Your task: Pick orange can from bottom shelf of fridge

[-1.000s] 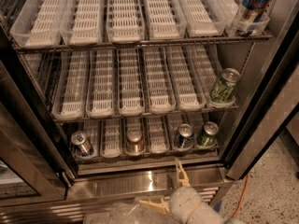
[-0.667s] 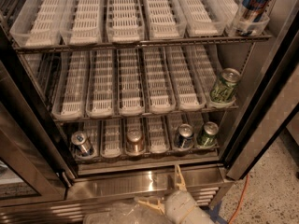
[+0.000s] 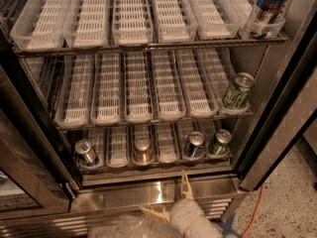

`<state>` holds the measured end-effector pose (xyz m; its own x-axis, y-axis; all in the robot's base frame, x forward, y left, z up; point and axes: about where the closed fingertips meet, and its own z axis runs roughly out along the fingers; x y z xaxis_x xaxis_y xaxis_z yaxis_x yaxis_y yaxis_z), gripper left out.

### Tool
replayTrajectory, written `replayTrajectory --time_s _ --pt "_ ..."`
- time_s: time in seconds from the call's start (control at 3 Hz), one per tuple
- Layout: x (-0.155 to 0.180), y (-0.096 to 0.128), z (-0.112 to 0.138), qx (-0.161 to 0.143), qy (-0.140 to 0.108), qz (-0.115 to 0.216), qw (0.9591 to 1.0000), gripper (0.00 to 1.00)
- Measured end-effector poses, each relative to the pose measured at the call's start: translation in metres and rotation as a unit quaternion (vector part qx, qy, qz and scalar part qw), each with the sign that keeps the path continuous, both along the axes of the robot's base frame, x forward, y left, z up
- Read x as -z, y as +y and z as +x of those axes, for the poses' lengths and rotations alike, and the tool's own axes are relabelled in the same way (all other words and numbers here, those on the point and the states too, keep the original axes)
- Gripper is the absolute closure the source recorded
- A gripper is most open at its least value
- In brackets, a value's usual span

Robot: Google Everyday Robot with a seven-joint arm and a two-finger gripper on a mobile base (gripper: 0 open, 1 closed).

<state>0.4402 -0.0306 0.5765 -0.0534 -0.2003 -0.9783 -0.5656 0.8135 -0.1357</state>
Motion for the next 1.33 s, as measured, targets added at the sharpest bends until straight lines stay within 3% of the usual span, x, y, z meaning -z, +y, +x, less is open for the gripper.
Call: replayTrajectory --time_s 0.33,0.67,1.0,1.33 --pt "-0.001 0.033 0.027 0.018 -0.006 0.061 0.9979 0.0" --pt "-0.006 0.07 0.045 0.004 -0.008 0.053 0.9985 0.0" --pt "-0.013 0.075 0.06 0.02 -0.024 0.053 0.9981 0.0" --pt "-0.013 0.075 0.06 0.02 -0.024 0.053 0.9981 0.0"
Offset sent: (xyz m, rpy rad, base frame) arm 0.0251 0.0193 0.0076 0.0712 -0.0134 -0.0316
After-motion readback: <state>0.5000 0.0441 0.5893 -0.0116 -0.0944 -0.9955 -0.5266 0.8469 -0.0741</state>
